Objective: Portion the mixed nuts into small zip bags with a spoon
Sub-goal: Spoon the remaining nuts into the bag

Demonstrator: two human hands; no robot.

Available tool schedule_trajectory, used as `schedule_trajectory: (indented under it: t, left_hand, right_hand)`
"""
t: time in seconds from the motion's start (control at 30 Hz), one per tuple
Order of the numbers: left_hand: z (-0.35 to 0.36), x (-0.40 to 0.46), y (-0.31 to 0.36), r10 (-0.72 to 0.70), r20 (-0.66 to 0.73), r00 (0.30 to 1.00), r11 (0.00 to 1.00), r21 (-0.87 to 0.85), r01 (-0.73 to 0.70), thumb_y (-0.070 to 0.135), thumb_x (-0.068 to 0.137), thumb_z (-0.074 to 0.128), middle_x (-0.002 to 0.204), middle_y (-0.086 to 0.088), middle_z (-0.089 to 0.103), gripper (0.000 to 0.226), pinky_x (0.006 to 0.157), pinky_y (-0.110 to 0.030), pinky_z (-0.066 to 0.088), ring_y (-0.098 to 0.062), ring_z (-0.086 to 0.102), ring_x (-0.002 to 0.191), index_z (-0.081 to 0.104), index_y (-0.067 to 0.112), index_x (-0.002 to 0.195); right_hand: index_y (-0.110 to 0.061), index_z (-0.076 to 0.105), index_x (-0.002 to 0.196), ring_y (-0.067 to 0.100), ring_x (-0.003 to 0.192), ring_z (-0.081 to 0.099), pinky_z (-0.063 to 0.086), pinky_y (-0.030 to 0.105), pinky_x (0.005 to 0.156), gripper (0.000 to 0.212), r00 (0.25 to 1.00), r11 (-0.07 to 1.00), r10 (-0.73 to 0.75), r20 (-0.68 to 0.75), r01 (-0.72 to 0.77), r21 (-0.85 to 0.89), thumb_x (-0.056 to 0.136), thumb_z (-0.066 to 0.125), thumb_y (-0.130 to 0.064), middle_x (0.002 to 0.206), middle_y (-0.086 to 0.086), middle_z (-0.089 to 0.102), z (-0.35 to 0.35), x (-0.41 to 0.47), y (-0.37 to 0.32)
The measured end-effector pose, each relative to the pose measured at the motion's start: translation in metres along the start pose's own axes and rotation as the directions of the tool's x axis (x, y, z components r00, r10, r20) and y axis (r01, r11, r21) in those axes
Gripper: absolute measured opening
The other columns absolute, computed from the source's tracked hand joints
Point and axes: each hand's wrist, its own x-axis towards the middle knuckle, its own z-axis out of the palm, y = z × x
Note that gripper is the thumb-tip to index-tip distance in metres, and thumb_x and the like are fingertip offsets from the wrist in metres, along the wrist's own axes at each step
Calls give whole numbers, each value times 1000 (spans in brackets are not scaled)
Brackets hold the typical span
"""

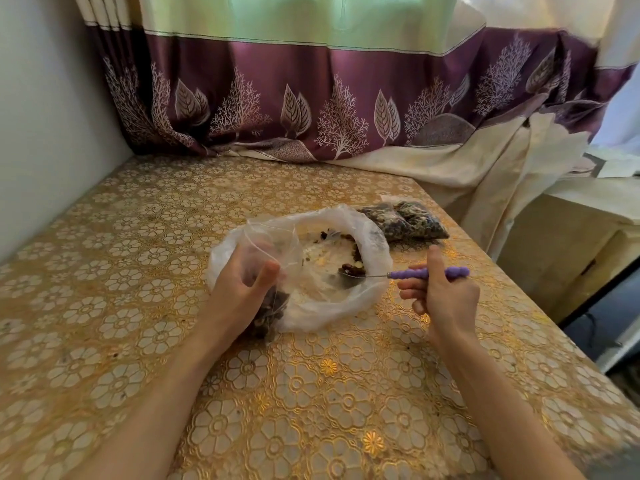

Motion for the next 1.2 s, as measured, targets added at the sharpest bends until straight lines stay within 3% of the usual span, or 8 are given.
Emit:
schedule_trajectory:
  t: [0.17, 0.27, 0.43, 0.63, 0.73, 0.87, 1.03, 1.2]
  left_hand:
    - [1, 2, 0, 6, -1, 1000, 1000, 15, -6, 99, 48, 28, 71, 20, 64, 97, 58, -9, 46, 6, 60, 65, 50, 25, 107]
    - [1, 1, -1, 6, 1, 1000, 1000, 18, -6, 99, 48, 28, 79, 16, 66, 90, 64, -11, 47, 5, 62, 76, 48, 34, 108]
    - [3, 2, 1, 14, -7, 1000, 1000, 19, -14, 98, 49, 30, 76, 30, 63, 78, 60, -5, 41, 8, 60, 71, 44, 40, 100]
    - [-1, 2, -4, -22, 72, 997, 999, -35, 25, 93, 42, 50, 79, 1, 66, 92, 57, -28, 52, -14, 64, 66, 44, 29, 109]
    - [-1, 4, -3, -21, 106, 994, 996, -86, 31, 88, 40, 60, 80, 2, 67, 97, 59, -22, 49, -6, 64, 65, 42, 25, 112]
    - [-1, 4, 0, 5, 164, 986, 989, -149, 20, 75, 46, 70, 78, 11, 69, 85, 59, -10, 47, -1, 65, 69, 41, 23, 107]
    - [-2, 2, -3, 1, 185, 983, 995, -96, 17, 50, 58, 74, 87, 23, 66, 68, 64, -8, 47, 4, 64, 74, 46, 17, 110]
    - [1, 1, -2, -8, 121, 993, 999, -44, 13, 53, 61, 69, 91, 35, 60, 63, 65, -5, 45, 7, 62, 78, 56, 9, 103]
  right_hand:
    - [-13, 67, 58, 18, 42, 61, 39, 19, 33, 49, 995, 994, -96, -37, 93, -57, 94, 52, -41, 60, 9, 70, 11, 1, -2]
    - [-11, 67, 61, 17, 41, 61, 42, 19, 34, 47, 992, 991, -112, -54, 107, -76, 94, 53, -41, 57, 6, 69, 18, 5, -2]
    - [-12, 68, 62, 18, 48, 66, 54, 24, 47, 43, 997, 996, -51, -65, 46, -76, 92, 56, -41, 55, 4, 69, 30, 16, 3]
    - [-12, 69, 65, 14, 51, 62, 51, 25, 54, 43, 999, 996, -29, -37, 26, -82, 99, 47, -27, 64, 8, 70, 35, 20, 9]
    - [-13, 71, 69, 10, 57, 57, 46, 24, 59, 38, 998, 994, -34, -45, 29, -106, 97, 50, -28, 71, 8, 70, 36, 20, 10]
    - [-13, 70, 70, 16, 64, 60, 51, 30, 68, 33, 997, 999, 48, -67, -48, 2, 96, 54, -25, 74, 9, 70, 39, 19, 12]
    - [-11, 72, 82, 14, 67, 62, 54, 27, 72, 22, 998, 997, 71, -1, -71, 19, 94, 57, -22, 75, 6, 70, 42, 19, 17]
    - [0, 70, 91, 12, 67, 62, 55, 20, 68, 21, 986, 977, 149, 70, -158, 141, 94, 55, -15, 81, 12, 69, 39, 19, 17]
